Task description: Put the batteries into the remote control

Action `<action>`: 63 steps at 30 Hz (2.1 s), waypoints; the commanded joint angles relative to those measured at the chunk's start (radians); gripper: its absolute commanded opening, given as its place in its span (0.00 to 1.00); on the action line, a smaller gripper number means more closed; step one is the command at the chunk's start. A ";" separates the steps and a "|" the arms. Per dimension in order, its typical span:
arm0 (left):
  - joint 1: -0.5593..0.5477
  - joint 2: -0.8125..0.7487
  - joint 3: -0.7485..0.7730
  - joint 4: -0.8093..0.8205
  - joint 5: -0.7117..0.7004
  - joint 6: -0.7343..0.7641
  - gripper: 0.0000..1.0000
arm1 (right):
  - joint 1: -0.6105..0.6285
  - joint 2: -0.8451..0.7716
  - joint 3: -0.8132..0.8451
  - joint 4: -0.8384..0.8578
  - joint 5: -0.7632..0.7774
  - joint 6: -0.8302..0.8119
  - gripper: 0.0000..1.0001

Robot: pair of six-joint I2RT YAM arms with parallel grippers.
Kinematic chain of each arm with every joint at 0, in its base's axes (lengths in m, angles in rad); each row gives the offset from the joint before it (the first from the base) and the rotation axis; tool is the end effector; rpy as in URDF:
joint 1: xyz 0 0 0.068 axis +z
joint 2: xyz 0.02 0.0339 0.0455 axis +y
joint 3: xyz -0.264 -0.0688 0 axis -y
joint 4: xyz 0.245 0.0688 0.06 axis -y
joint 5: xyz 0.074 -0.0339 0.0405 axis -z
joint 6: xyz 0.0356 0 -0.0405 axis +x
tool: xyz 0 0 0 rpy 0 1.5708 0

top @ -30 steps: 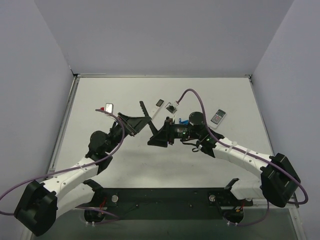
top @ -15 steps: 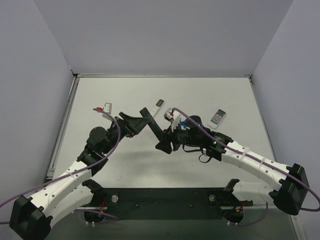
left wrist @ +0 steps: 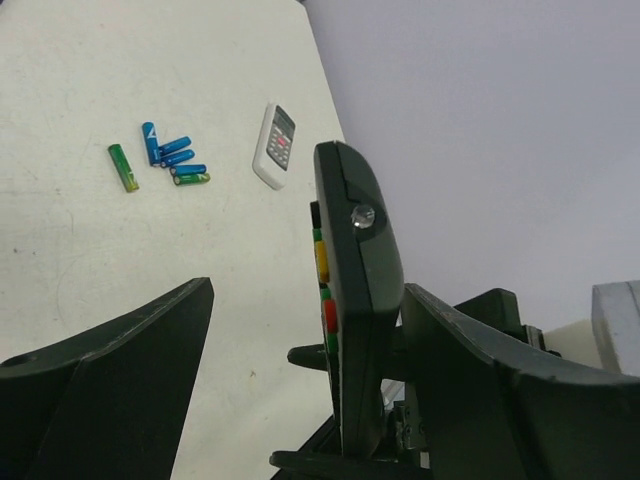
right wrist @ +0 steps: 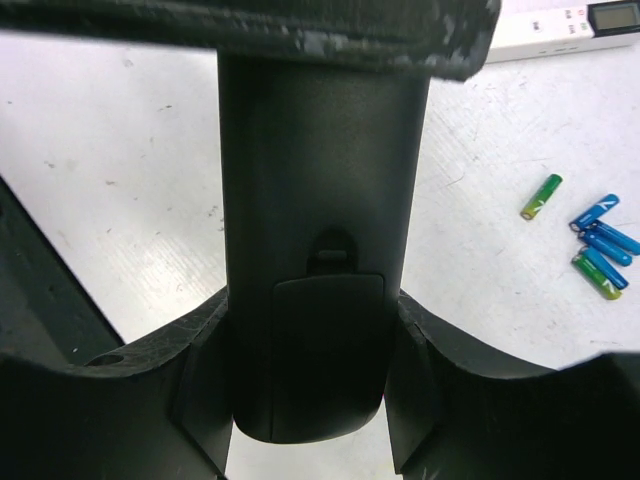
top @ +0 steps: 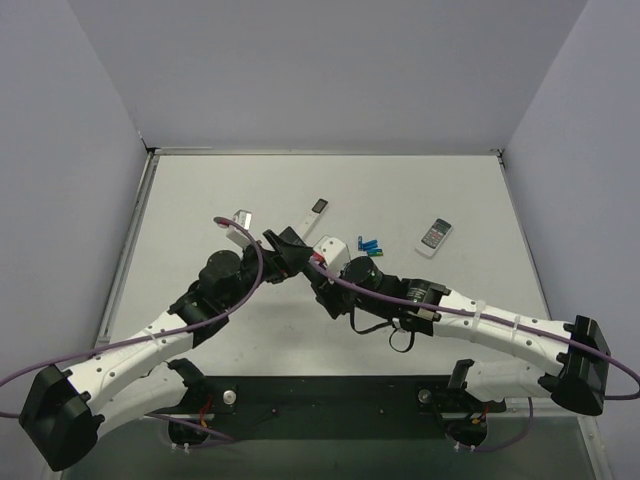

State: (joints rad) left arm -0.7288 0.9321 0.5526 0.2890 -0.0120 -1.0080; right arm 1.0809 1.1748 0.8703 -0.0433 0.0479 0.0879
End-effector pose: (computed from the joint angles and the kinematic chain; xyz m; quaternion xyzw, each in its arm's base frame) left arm 0.1656 -0.1472 0.2805 -0.1067 0.7306 -0.5119 0.4391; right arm 0.1299 0.2400 0.3035 -0.3778 0.7263 0.3003 0.4895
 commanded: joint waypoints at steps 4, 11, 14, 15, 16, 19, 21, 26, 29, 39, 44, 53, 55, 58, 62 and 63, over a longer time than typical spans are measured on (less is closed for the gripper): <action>-0.038 0.019 0.040 -0.010 -0.117 0.014 0.74 | 0.059 0.048 0.075 0.003 0.197 -0.034 0.00; -0.064 0.027 0.020 0.033 -0.138 0.005 0.28 | 0.063 0.062 0.067 0.023 0.222 -0.010 0.00; -0.063 0.034 0.023 0.029 -0.129 0.000 0.00 | 0.063 0.056 0.067 0.029 0.214 -0.008 0.16; -0.063 0.036 0.023 0.026 -0.131 0.003 0.00 | 0.063 0.048 0.067 0.029 0.208 -0.008 0.26; -0.061 0.036 0.024 0.019 -0.138 0.008 0.00 | 0.062 0.043 0.065 0.029 0.196 -0.010 0.32; -0.044 0.042 0.024 -0.014 -0.128 0.020 0.00 | 0.060 0.003 0.061 0.025 0.135 -0.022 0.54; -0.023 0.045 0.024 -0.039 -0.100 0.020 0.00 | 0.060 -0.041 0.053 0.025 0.101 -0.037 0.65; 0.064 0.043 0.021 -0.079 0.036 0.031 0.00 | 0.060 -0.171 -0.022 0.075 0.031 -0.146 0.77; 0.109 0.039 0.026 -0.102 0.118 0.043 0.00 | 0.060 -0.257 -0.094 0.121 -0.052 -0.309 0.84; 0.160 0.051 0.053 -0.064 0.349 0.103 0.00 | 0.060 -0.298 -0.131 0.131 -0.145 -0.461 0.85; 0.151 0.011 -0.014 0.033 0.307 0.123 0.00 | 0.048 -0.181 0.015 0.099 0.012 -0.141 0.82; 0.036 -0.127 -0.212 0.235 -0.060 0.221 0.00 | 0.033 -0.011 0.124 -0.001 0.190 0.399 0.83; 0.013 -0.148 -0.243 0.263 -0.129 0.265 0.00 | 0.031 0.019 0.136 -0.018 0.208 0.440 0.83; -0.004 -0.164 -0.266 0.311 -0.148 0.287 0.00 | 0.030 0.054 0.160 -0.017 0.191 0.441 0.82; -0.017 -0.188 -0.298 0.366 -0.175 0.299 0.00 | 0.013 0.078 0.159 -0.032 0.211 0.525 0.78; -0.020 -0.194 -0.304 0.374 -0.183 0.301 0.00 | 0.007 0.085 0.156 -0.032 0.211 0.541 0.77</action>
State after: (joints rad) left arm -0.7345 0.7734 0.2626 0.5011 -0.1230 -0.7525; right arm 1.1069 1.2499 0.9901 -0.0643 0.2146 0.5056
